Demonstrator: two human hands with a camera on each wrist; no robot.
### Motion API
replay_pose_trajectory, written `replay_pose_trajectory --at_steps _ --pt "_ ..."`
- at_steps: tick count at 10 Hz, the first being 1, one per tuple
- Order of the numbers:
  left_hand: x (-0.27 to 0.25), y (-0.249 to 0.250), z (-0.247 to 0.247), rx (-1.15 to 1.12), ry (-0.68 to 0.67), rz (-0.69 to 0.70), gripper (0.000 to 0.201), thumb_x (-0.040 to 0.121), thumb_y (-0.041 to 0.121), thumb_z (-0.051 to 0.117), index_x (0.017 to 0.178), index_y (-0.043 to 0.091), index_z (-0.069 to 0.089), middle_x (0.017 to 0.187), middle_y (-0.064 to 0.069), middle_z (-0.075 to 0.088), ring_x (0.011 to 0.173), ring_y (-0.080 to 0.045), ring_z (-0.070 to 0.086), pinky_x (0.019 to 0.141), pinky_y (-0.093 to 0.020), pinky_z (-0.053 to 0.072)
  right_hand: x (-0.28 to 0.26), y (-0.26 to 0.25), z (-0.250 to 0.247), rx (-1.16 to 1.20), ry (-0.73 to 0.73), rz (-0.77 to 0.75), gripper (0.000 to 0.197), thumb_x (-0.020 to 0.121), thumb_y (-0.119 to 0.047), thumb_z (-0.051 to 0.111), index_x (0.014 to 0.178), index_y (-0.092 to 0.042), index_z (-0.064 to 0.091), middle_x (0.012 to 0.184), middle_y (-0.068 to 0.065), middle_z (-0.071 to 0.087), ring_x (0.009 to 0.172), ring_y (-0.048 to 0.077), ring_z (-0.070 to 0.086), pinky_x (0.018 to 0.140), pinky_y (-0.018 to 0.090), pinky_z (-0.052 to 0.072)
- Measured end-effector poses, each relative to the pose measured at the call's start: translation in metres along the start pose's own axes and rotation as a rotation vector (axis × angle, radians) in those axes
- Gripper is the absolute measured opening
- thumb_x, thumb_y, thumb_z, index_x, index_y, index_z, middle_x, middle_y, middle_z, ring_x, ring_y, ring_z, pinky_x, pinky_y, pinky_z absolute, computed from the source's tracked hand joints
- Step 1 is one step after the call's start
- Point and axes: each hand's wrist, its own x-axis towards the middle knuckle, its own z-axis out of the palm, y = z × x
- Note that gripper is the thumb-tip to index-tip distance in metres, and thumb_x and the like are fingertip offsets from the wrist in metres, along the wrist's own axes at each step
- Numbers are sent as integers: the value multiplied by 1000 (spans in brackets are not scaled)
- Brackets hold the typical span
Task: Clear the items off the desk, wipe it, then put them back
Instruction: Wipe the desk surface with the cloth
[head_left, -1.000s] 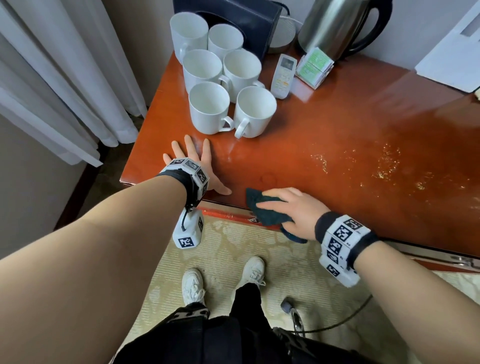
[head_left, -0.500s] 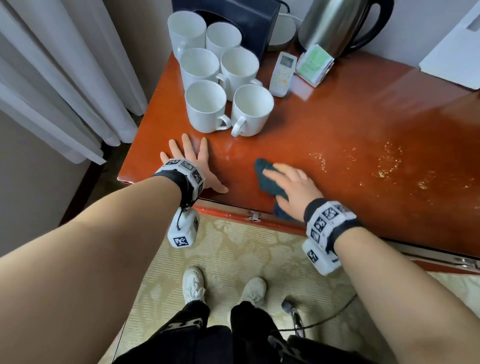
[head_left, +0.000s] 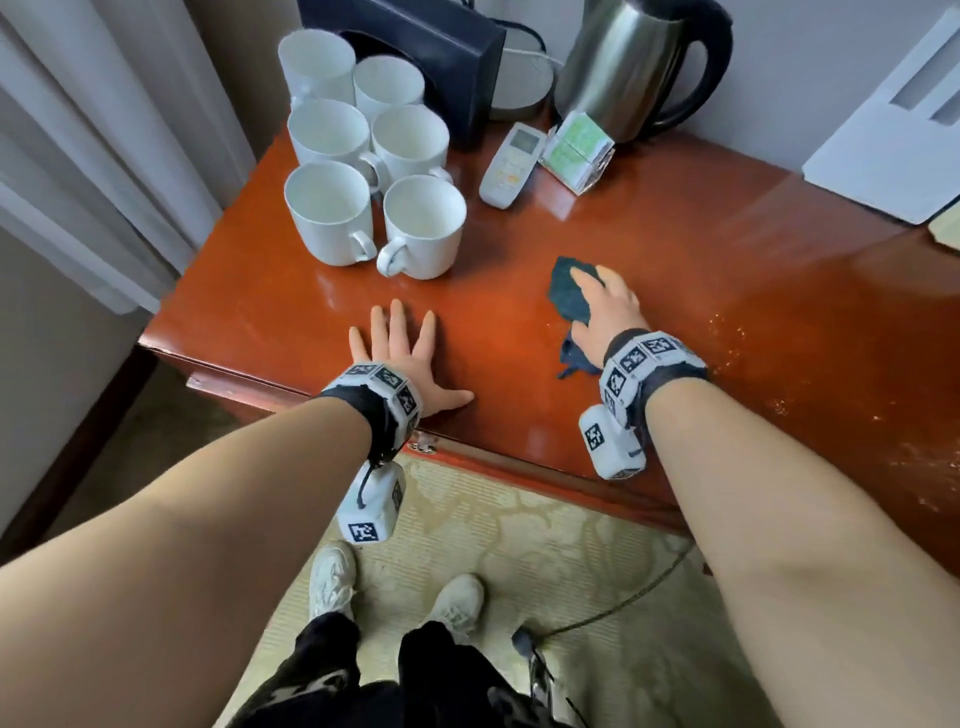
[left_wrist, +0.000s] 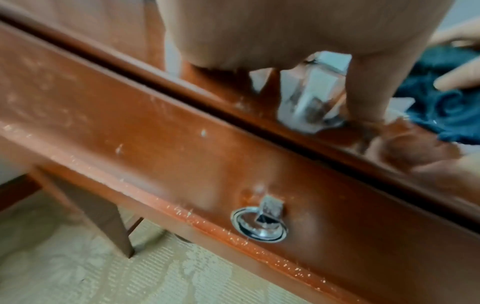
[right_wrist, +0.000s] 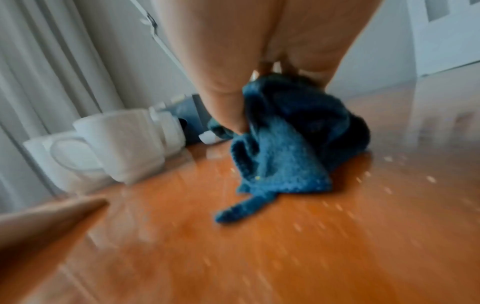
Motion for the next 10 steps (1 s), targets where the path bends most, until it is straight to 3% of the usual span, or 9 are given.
replay_pose_trajectory --at_steps 1,2,4,5,6,7,8,9,10 --pt "2 5 1 0 -22 -42 112 73 76 50 148 30 -19 154 -7 -29 142 -29 -26 115 -51 -13 0 10 19 -71 -44 -19 60 91 -14 47 146 -26 26 156 1 15 142 26 16 114 36 24" --pt "1 7 -1 -10 -39 -66 112 72 77 51 147 32 -19 154 -5 -30 142 -28 -27 115 -51 -13 -23 16 23 -117 -95 -206 59 87 -11 50 141 -27 34 150 1 25 135 27 26 110 38 30" --pt "-1 7 1 -29 -36 -66 111 72 76 51 148 32 -18 154 -5 -30 142 -27 -26 116 -50 -13 -89 31 16 -314 -510 -633 58 81 -5 51 135 -27 43 143 -3 33 129 22 29 106 36 31" --pt "-1 9 0 -30 -33 -69 111 72 76 51 147 33 -18 154 -5 -30 142 -26 -26 116 -50 -13 -90 34 0 -257 -591 -642 54 81 -3 50 130 -27 49 140 -4 37 128 20 32 102 35 36" --pt "-1 10 0 -23 -29 -76 111 72 76 51 147 33 -18 154 -4 -30 142 -26 -27 116 -50 -13 -59 31 -13 -43 -227 -538 54 78 -1 52 128 -22 52 140 3 38 130 24 33 109 38 31" --pt "1 10 1 -25 -36 -82 111 72 76 52 147 34 -19 153 -4 -31 142 -26 -27 116 -50 -13 -22 23 -7 9 -41 -265 58 83 0 46 136 -24 43 149 1 28 136 27 26 112 39 26" --pt "2 10 1 -23 -44 -81 111 72 76 52 147 33 -19 153 -4 -31 142 -27 -27 116 -51 -13 -11 17 15 -136 -72 -107 57 90 -10 43 141 -31 33 155 -5 18 141 24 18 110 44 25" --pt "2 9 1 -14 -45 -81 111 72 76 52 147 33 -19 153 -4 -31 142 -27 -27 116 -51 -13 -21 16 22 -157 -69 -165 50 94 -15 40 140 -32 33 153 -5 21 137 25 23 107 43 28" --pt "0 9 0 -3 -54 -75 111 73 76 51 147 33 -20 153 -4 -31 142 -27 -26 116 -51 -12 -54 26 23 -225 -145 -324 55 90 -7 41 138 -32 35 151 -6 24 135 23 26 102 38 34"
